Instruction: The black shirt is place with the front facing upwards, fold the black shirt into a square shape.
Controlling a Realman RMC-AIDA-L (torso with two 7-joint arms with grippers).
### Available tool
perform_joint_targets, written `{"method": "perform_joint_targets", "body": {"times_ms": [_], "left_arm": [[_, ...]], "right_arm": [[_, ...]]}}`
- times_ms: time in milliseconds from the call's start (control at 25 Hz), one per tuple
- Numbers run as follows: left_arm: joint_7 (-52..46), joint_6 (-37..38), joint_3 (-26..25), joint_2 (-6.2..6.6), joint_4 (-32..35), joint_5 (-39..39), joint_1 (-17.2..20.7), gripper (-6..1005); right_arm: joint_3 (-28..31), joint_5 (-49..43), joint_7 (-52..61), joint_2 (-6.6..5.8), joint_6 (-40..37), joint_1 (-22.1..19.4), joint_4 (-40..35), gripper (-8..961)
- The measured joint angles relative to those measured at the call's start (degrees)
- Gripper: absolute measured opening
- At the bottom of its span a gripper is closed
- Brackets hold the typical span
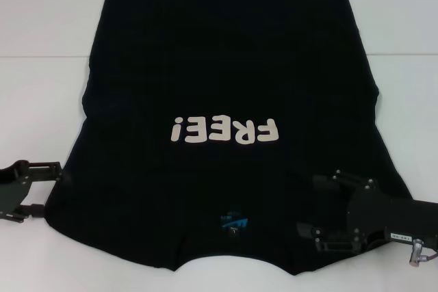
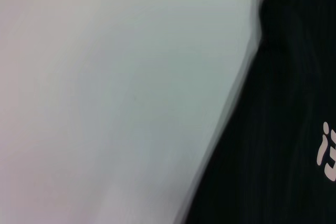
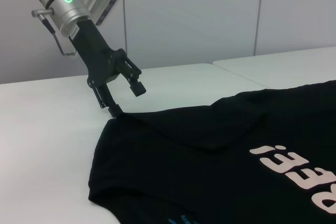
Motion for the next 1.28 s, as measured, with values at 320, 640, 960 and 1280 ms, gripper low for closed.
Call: {"method": "perform_joint_targets", "body": {"times_ms": [320,640,960,1280], "left_arm": [[0.26,0.08,-0.01,-0.23,-1.38,0.09,-0.87,934],[0.66,0.36,-0.01,-0.66,-1.40,-0.08,-1.47,934],[1.02,0.56,-0.01,-1.69,-1.48,-0.22,-2.76,934],[2.40,1.45,-0.60,-1.69,-1.49,-4.69,-1.95,934]], "right_arm": [[0.00,0.00,0.00,0.00,-0.09,-0.20,0.00,946],[0.00,0.00,0.00,0.00,-0.14,-0.29,0.06,947],[0.00,0.00,0.00,0.00,-0.28,-0.29,0.09,947],[0.00,0.00,0.00,0.00,-0.22,-0.31,0.09,946]]}}
